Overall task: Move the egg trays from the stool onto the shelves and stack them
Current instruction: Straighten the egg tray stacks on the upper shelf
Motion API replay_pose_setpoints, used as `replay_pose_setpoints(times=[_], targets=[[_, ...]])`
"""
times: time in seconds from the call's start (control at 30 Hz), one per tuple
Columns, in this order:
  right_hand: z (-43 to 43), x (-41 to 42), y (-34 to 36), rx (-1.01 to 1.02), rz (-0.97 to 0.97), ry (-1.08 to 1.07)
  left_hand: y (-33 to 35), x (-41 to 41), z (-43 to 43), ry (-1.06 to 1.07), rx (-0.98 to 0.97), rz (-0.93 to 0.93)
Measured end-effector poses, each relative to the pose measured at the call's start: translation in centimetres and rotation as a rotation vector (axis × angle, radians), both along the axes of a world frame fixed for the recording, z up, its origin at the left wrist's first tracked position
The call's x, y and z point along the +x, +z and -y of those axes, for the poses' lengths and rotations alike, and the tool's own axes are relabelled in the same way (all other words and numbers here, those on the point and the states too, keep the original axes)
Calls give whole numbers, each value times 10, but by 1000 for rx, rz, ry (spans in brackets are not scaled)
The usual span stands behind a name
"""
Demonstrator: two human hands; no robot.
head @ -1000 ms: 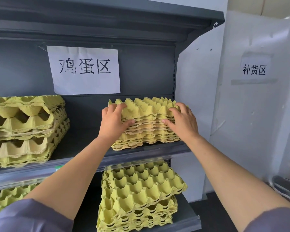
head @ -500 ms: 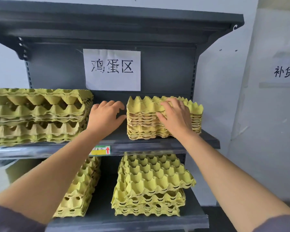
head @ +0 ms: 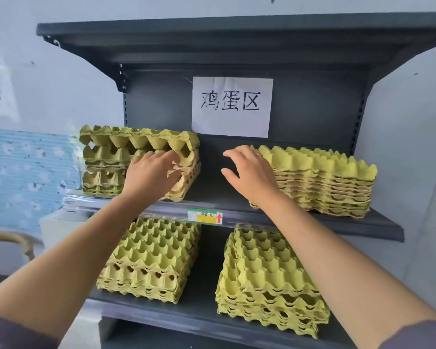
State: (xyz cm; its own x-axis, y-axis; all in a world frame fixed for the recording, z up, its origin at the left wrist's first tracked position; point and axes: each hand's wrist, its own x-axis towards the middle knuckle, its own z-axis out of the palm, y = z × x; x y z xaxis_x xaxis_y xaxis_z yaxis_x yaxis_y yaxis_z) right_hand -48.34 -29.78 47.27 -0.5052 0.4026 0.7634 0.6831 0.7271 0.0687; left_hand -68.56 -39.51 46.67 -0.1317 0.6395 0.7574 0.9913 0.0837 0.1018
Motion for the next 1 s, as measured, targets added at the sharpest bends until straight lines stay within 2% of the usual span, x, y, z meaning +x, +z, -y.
replay_pose_setpoints(times=[0.27,0.5,0.67,0.83,1.0], targets=[[-3,-110,10,19,38,3,9,-114,1,79,-24,-6],[-17,-194,24,57,58,-209,23,-204,-23,34,20,-80],[-26,-216,38,10,167,-334,37,-229,-41,1,35,-166],[-33,-218,54,-126,269,-336,41,-243,-48,3,-81,-180],[-33,-216,49,-83,219,-284,43,-237,-54,-51,-56,-123]])
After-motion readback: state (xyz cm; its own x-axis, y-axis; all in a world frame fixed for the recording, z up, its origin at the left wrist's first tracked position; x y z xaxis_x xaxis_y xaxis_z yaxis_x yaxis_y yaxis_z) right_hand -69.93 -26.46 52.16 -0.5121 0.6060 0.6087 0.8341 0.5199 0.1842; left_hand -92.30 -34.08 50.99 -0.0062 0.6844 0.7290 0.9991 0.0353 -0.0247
